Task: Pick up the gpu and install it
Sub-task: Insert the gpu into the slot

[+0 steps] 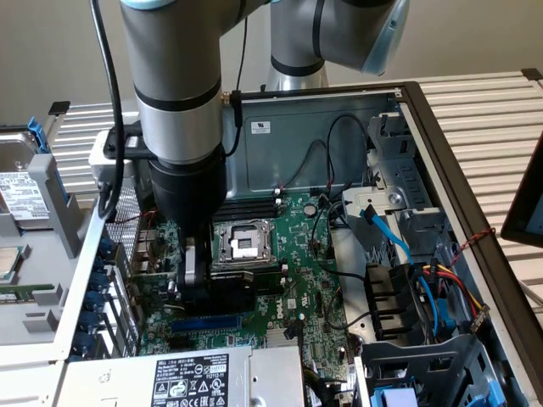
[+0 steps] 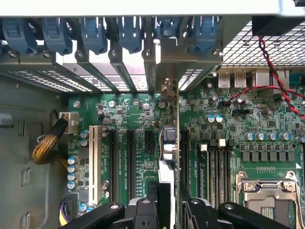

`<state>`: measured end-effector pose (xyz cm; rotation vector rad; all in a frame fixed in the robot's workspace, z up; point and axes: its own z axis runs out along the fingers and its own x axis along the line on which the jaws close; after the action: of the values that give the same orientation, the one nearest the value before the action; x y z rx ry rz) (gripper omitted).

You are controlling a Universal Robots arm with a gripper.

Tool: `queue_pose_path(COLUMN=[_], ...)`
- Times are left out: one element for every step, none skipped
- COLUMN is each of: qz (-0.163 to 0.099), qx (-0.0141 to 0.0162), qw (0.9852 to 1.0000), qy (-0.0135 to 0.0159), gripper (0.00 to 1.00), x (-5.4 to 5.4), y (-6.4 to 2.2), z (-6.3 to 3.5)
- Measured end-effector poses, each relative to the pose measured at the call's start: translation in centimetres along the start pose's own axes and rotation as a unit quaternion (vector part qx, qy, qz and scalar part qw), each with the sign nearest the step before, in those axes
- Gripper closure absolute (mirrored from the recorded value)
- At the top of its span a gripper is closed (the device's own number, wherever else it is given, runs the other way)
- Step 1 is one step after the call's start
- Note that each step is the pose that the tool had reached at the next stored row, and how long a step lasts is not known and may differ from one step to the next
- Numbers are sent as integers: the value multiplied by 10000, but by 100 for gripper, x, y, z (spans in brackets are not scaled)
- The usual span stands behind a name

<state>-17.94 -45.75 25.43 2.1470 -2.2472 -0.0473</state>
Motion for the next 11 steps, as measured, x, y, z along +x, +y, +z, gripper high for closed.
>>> queue_pose_path(qz=[0, 0, 0, 2, 1, 1, 0, 0, -1, -1, 0], qx=[0, 0, 0, -5, -1, 0, 0, 0, 0, 0, 0], qw=[10000, 10000, 10000, 10000, 10000, 10000, 10000, 10000, 10000, 10000, 10000], qy=[0, 0, -1, -1, 0, -1, -1, -1, -2, -2, -2], gripper=[73, 73, 73, 73, 73, 73, 73, 73, 73, 73, 73], x=[2, 6, 6, 8, 12, 13, 14, 17, 22, 23, 23], y=[0, 0, 0, 3, 1, 0, -2, -1, -3, -3, -3], z=[0, 0, 0, 0, 0, 0, 0, 0, 1, 1, 1])
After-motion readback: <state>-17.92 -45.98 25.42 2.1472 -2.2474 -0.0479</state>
